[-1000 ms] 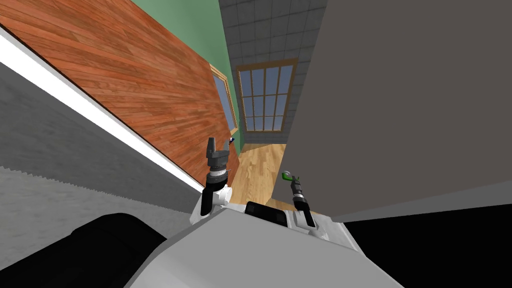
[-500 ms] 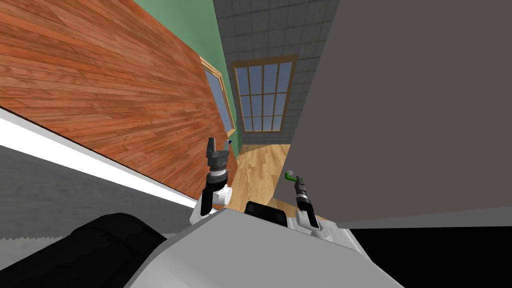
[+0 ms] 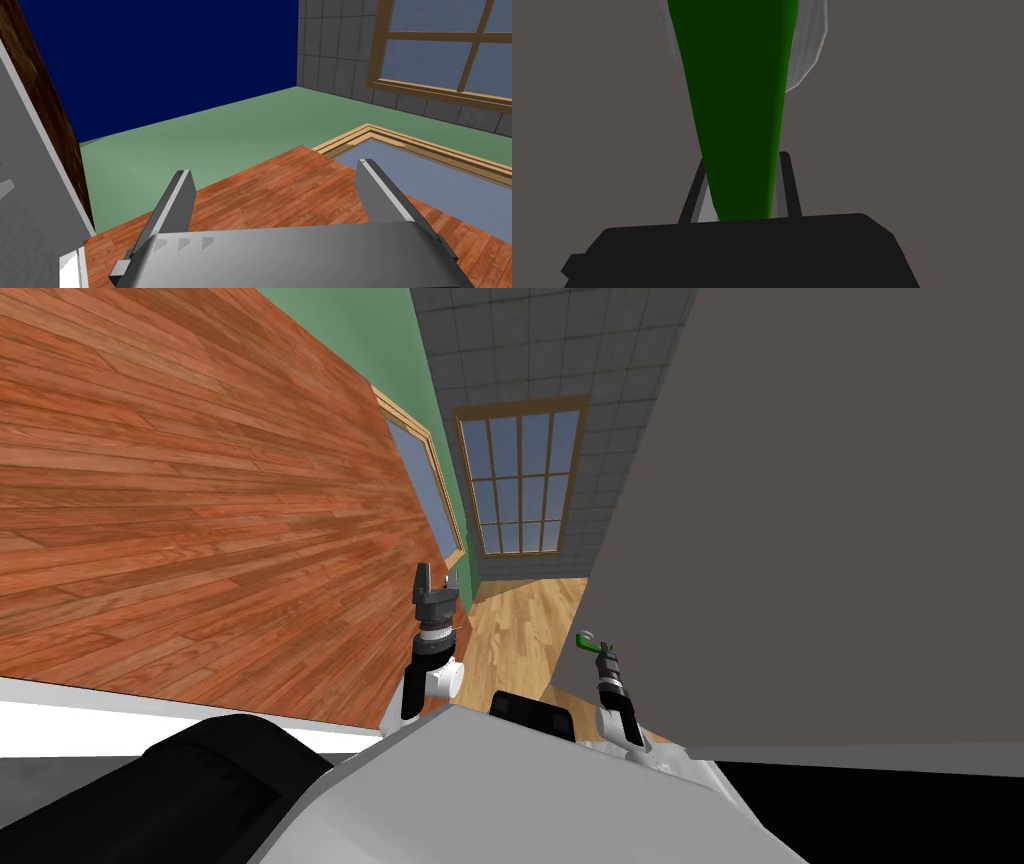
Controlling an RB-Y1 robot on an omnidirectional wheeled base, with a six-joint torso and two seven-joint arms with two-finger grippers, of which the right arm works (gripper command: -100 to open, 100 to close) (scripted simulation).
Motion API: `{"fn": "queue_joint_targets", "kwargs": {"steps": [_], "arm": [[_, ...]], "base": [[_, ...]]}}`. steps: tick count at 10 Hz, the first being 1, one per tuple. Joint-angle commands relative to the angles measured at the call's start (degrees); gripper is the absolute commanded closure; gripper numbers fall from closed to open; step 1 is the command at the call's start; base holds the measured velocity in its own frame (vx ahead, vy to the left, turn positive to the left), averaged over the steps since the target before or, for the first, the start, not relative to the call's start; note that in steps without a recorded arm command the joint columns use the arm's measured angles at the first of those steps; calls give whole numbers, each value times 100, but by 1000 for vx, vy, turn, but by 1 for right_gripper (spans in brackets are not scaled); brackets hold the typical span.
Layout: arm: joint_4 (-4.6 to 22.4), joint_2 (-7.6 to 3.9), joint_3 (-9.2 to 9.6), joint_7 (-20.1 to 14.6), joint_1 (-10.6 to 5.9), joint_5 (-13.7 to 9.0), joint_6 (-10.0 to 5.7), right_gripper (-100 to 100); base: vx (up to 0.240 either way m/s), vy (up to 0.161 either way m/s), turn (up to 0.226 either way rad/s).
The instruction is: Push the door open
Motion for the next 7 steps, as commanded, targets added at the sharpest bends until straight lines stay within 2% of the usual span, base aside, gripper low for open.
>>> {"fn": "queue_joint_targets", "kwargs": {"steps": [1,7], "arm": [[52,2,-151,42,-78,-69,-69,100],[78,277,-472,136,-116,-231,-51,100]], "base": [[191,57,-72],[175,80,-73]]}}
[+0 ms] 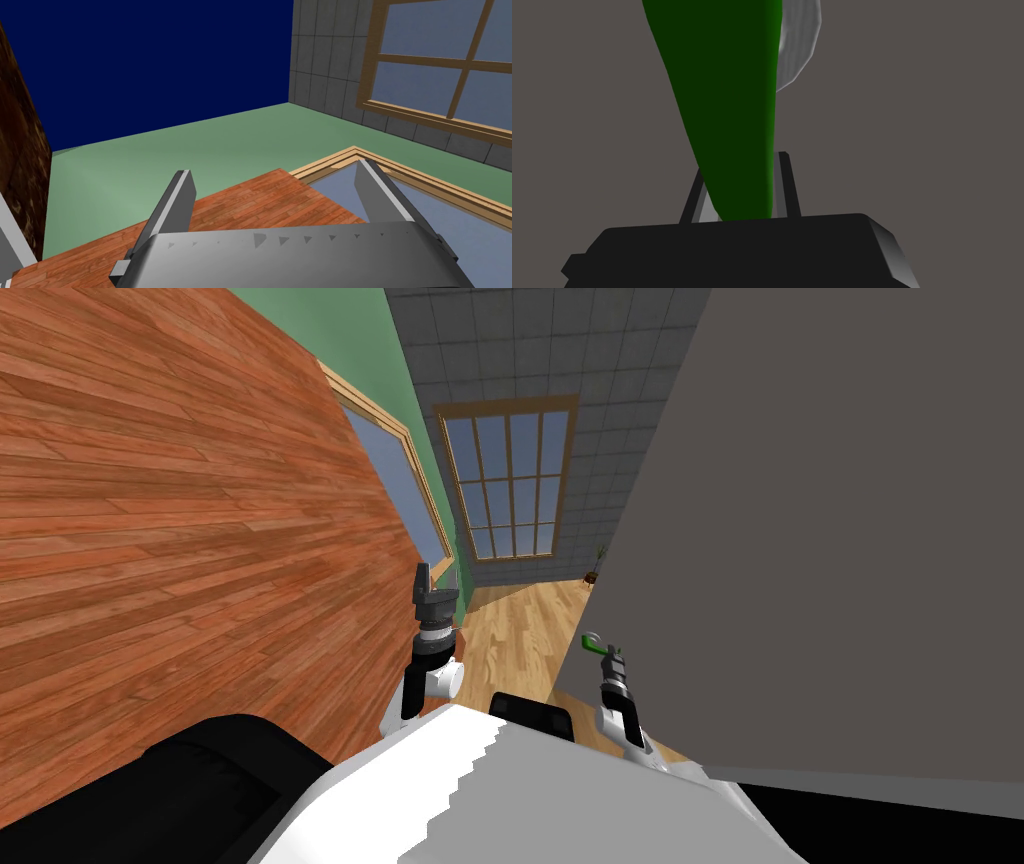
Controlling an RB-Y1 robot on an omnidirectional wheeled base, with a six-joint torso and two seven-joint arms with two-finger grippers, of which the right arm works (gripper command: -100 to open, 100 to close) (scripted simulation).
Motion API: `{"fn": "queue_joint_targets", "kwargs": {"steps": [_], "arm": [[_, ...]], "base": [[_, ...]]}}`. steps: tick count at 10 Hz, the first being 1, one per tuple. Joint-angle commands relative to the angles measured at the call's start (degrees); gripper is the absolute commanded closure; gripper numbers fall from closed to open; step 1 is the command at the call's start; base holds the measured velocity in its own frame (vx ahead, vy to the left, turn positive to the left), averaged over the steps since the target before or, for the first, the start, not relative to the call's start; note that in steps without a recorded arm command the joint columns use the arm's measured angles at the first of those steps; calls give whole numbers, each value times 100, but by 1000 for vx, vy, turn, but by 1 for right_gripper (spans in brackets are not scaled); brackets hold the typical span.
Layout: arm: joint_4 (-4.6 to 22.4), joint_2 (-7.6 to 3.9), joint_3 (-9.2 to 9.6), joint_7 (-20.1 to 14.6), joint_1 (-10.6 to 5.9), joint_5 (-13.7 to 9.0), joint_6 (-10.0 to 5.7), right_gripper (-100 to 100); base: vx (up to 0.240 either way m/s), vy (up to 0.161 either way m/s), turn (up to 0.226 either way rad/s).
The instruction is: Push the door open
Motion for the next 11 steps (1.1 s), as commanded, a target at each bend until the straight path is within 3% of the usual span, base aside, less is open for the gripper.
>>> {"fn": "queue_joint_targets", "kwargs": {"steps": [1,3,8,9,11], "arm": [[48,133,-19,18,-75,-19,-18,100],[-74,-59,-144,32,45,-71,27,100],[-80,-220,-324,86,56,-169,19,100],[-84,-283,-429,117,63,-226,13,100],[-86,-308,-487,134,67,-257,11,100]], "base": [[137,64,-52],[84,3,-43],[180,13,-24],[205,3,-43],[197,26,-50]]}}
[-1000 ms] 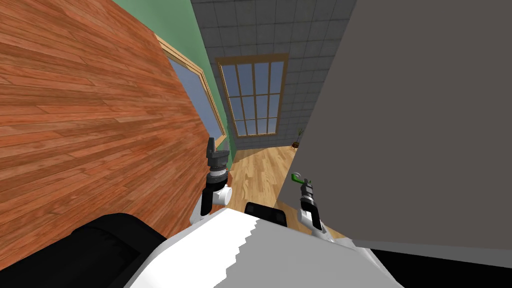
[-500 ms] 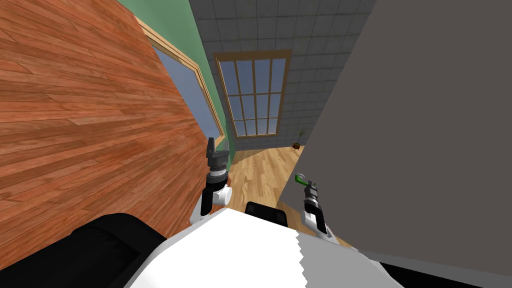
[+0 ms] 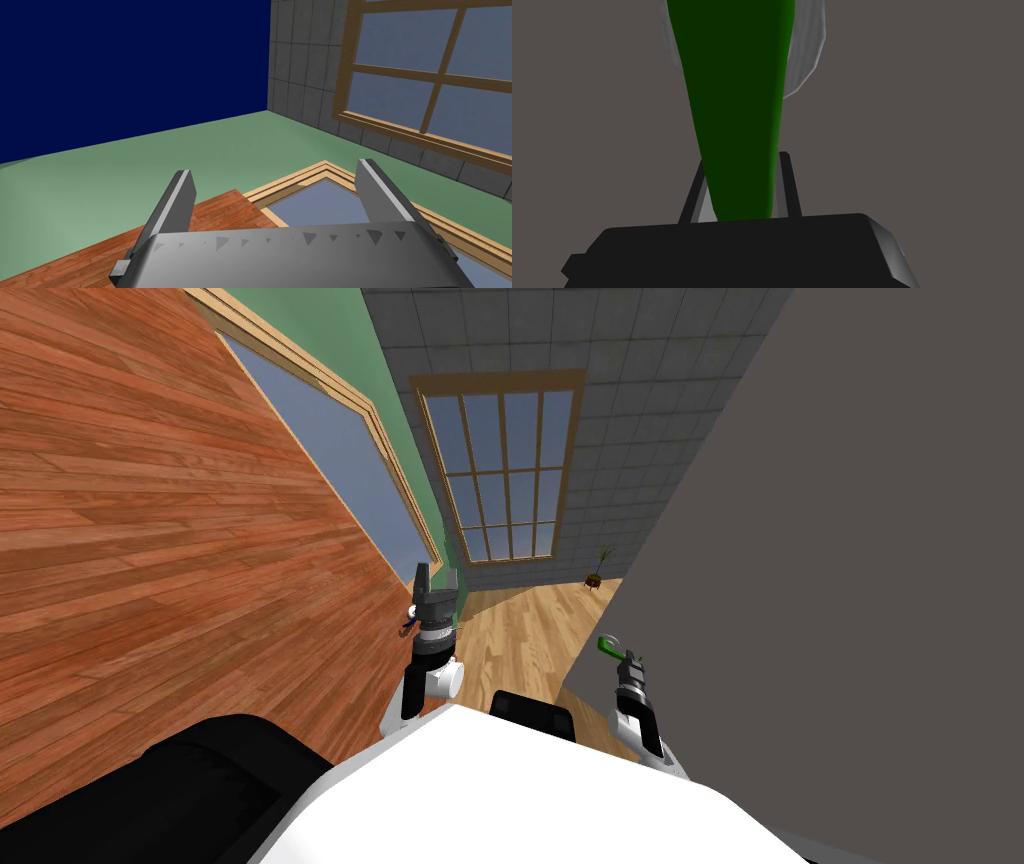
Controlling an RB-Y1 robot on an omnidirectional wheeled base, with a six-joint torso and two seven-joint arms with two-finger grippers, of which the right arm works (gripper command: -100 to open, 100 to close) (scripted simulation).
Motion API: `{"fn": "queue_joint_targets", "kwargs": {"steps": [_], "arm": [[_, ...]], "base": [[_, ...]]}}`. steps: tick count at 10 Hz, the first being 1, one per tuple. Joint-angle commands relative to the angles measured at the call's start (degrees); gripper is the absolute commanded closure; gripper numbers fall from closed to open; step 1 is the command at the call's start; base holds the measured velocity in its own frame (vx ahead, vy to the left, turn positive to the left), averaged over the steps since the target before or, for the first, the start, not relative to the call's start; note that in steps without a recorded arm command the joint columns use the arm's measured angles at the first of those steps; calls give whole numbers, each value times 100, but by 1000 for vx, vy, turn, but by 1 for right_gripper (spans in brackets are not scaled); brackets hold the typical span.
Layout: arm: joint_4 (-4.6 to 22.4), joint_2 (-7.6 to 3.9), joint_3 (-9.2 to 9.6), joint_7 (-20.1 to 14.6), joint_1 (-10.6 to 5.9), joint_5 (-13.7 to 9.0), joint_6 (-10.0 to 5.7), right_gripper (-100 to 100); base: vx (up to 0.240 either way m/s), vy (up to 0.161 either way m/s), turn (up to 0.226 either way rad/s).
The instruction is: Push the door open
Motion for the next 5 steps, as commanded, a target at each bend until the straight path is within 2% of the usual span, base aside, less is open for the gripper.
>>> {"fn": "queue_joint_targets", "kwargs": {"steps": [1,5], "arm": [[72,-124,-173,24,-16,-83,-141,100],[63,-150,-425,98,-1,-219,-153,100]], "base": [[185,36,-61],[224,11,-51]]}}
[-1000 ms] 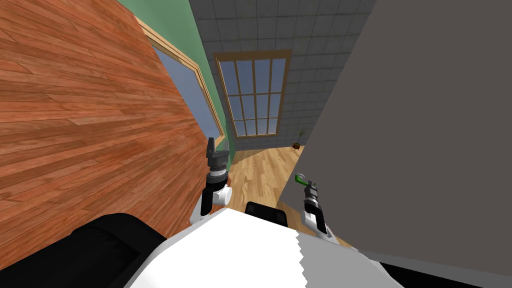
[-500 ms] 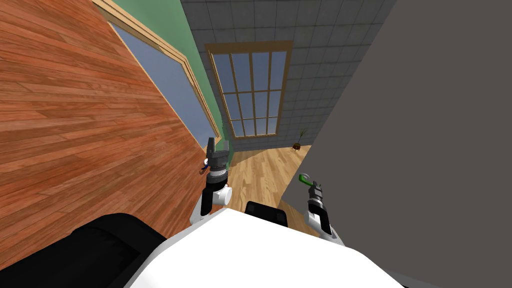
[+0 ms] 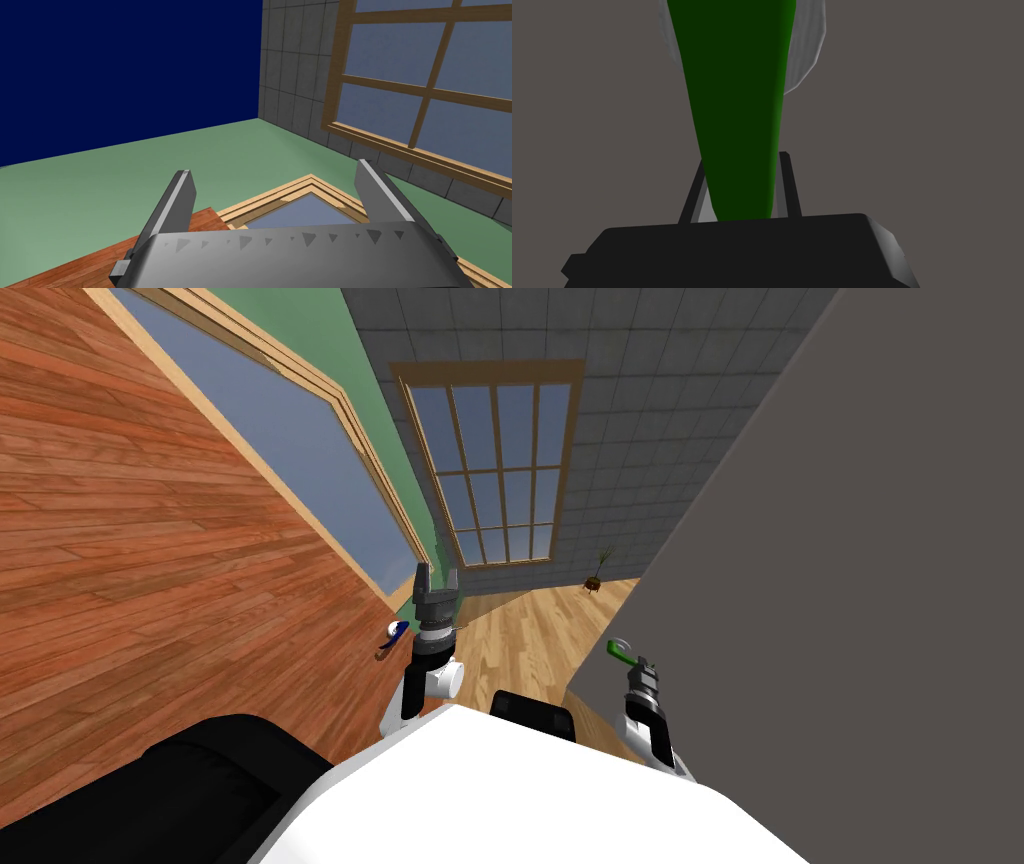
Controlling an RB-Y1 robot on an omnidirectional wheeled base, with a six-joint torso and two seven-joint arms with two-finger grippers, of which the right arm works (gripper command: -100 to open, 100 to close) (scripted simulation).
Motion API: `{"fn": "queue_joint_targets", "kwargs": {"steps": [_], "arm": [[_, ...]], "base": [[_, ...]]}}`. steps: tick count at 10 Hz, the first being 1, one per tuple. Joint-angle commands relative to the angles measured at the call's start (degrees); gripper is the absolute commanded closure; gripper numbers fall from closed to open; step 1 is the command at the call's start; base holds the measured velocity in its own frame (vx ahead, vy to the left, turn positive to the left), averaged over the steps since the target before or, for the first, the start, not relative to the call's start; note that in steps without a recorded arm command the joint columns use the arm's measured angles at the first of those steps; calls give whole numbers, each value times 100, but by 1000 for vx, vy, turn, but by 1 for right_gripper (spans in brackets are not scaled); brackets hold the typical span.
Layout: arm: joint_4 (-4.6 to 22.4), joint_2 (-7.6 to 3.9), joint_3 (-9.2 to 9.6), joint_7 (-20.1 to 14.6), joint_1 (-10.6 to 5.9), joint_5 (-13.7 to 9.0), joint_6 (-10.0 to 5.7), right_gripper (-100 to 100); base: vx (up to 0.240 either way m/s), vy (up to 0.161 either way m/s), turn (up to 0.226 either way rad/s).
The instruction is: Push the door open
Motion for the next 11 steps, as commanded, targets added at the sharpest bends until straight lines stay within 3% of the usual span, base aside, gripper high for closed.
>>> {"fn": "queue_joint_targets", "kwargs": {"steps": [1,5,11], "arm": [[-58,-51,-172,71,-18,-74,-36,100],[-65,6,-384,134,-5,-189,-47,100],[-77,230,-711,231,16,-366,-62,100]], "base": [[186,17,-60],[193,20,-59],[177,9,-56]]}}
